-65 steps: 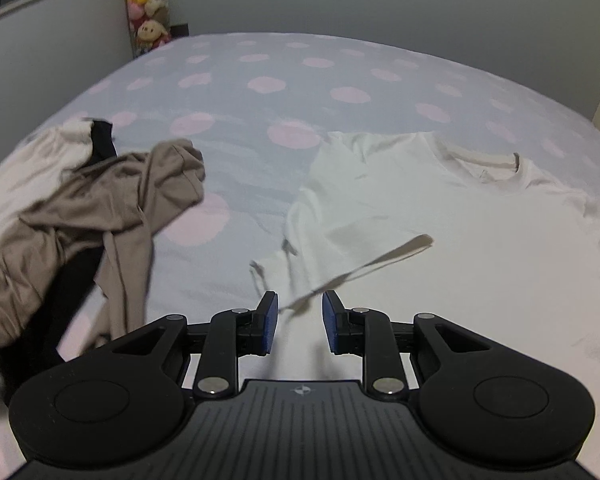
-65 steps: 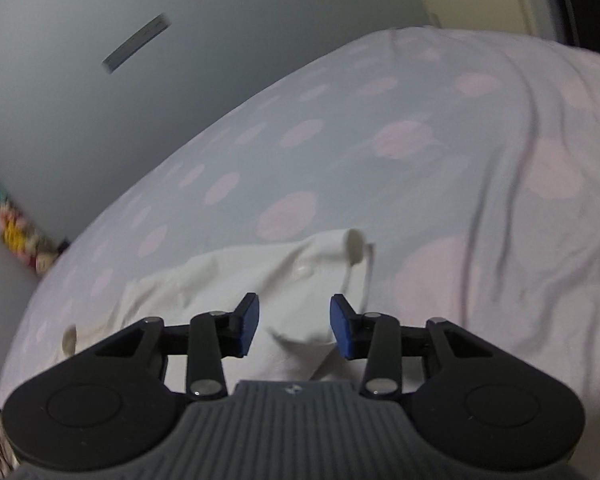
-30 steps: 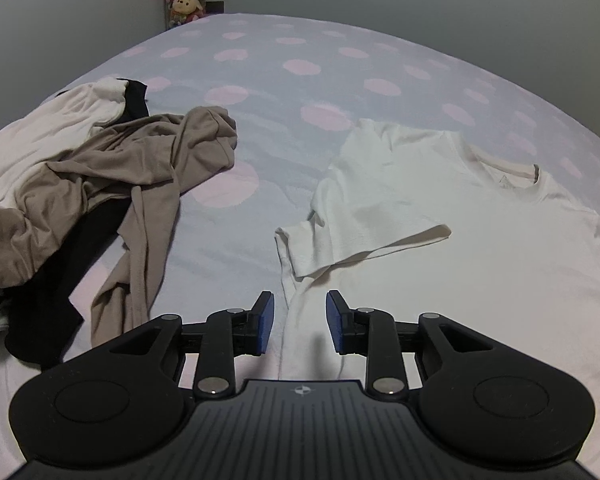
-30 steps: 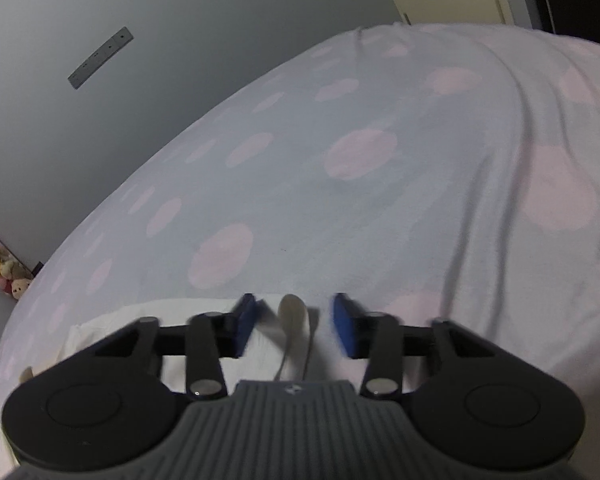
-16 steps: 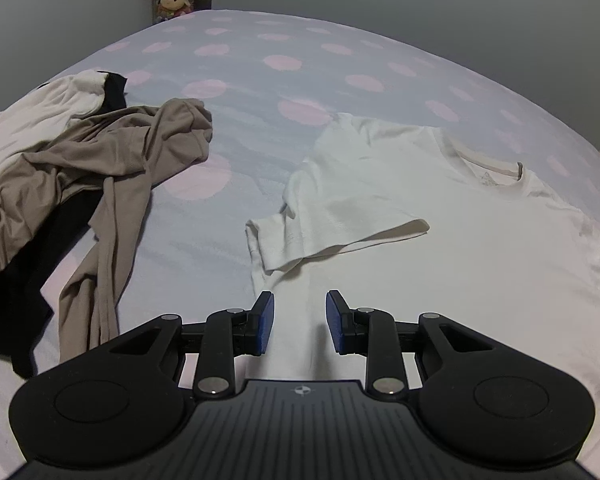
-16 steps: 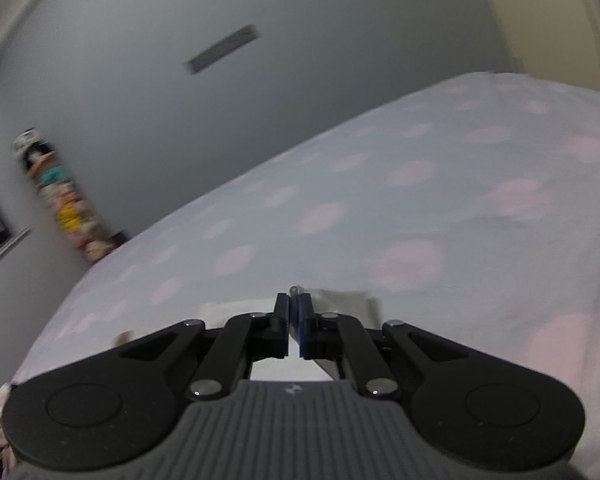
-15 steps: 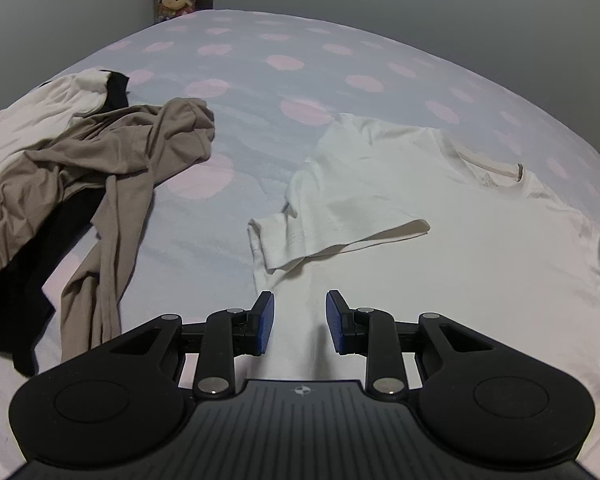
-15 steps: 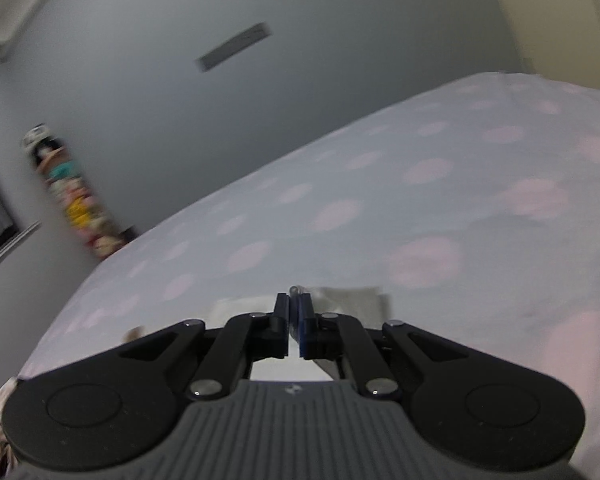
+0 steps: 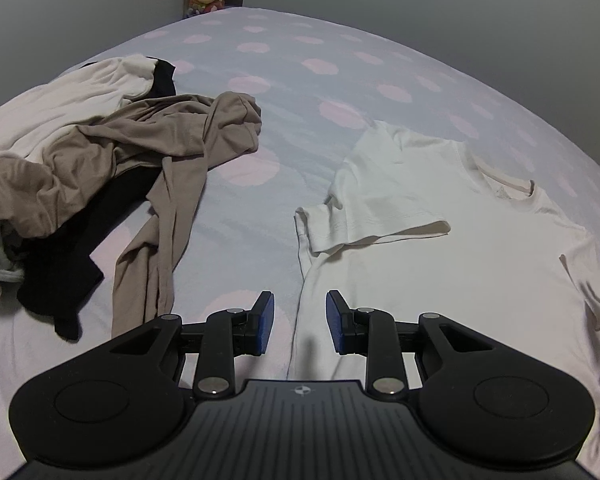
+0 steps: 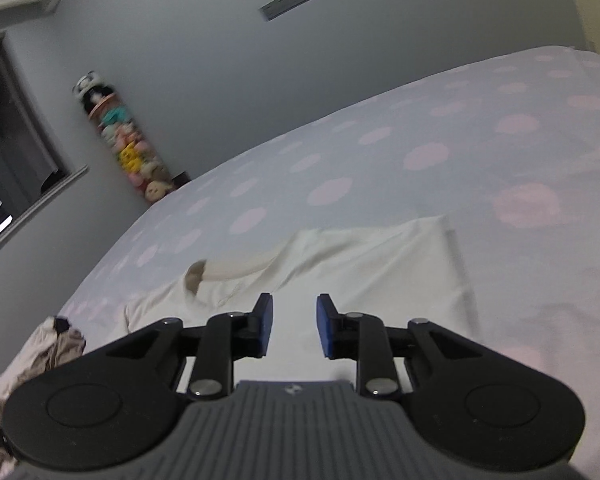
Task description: Fold clothes
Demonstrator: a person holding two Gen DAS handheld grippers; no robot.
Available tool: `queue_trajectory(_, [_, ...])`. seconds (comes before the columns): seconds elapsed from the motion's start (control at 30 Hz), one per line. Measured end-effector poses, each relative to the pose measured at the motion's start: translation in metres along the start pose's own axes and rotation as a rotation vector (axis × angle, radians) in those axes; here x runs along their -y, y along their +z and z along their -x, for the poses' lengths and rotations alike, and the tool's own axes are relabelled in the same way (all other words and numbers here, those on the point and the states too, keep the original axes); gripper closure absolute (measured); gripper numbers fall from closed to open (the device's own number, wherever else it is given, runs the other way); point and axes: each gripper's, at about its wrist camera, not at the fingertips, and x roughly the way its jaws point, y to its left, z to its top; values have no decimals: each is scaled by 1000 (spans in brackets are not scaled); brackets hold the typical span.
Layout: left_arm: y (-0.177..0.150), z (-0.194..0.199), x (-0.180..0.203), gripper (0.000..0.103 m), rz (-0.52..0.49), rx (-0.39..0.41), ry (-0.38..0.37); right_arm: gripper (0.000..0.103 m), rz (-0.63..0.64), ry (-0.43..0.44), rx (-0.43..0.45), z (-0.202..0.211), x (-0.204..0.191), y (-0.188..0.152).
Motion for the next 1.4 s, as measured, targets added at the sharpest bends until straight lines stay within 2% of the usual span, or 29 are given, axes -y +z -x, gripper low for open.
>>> queue_trajectory(0.17, [-9,9,-10,76,10,-9,-25,84,-43,-120,3,40,32,6])
queue_trajectory(0.3, [-19,20,-15,76,4,-19,-36,89,-30,-157,-59,48,47,-6])
queue_trajectory(0.37, [-23,27,-17,76,0,-30,-42,89,-5,-158,-109,44,43,-17])
queue_trajectory(0.47, [-27,41,-18,76,-31,-40,-57,89,37,-209,-212,30,41,-41])
queue_trajectory(0.53, [-28,51,-18,76,-59,-34,-62,92,16,-213,-240,27,44,-50])
queue_trajectory(0.57, [-29,57,-18,76,-74,-28,-68,90,5,-212,-241,32,43,-48])
queue_trajectory(0.6, [-29,63,-18,74,-89,-20,-80,84,9,-197,-233,44,37,-47])
queue_trajectory(0.67, [-31,75,-18,68,-119,-8,-108,82,16,-167,-217,67,25,-43])
queue_trajectory(0.73, [-34,85,-16,66,-179,-5,-135,82,23,-136,-202,90,13,-40])
queue_trajectory(0.97, [-64,114,-2,66,-460,-51,-225,80,74,-92,-273,172,-15,-71])
queue_trajectory(1.17, [-118,131,9,66,-773,-154,-280,79,146,-141,-301,227,-32,-91])
queue_trajectory(1.33, [-166,142,19,59,-1033,-231,-310,76,162,-175,-295,267,-38,-104])
queue_trajectory(1.4, [-182,139,20,54,-1098,-248,-303,73,166,-194,-293,278,-40,-108])
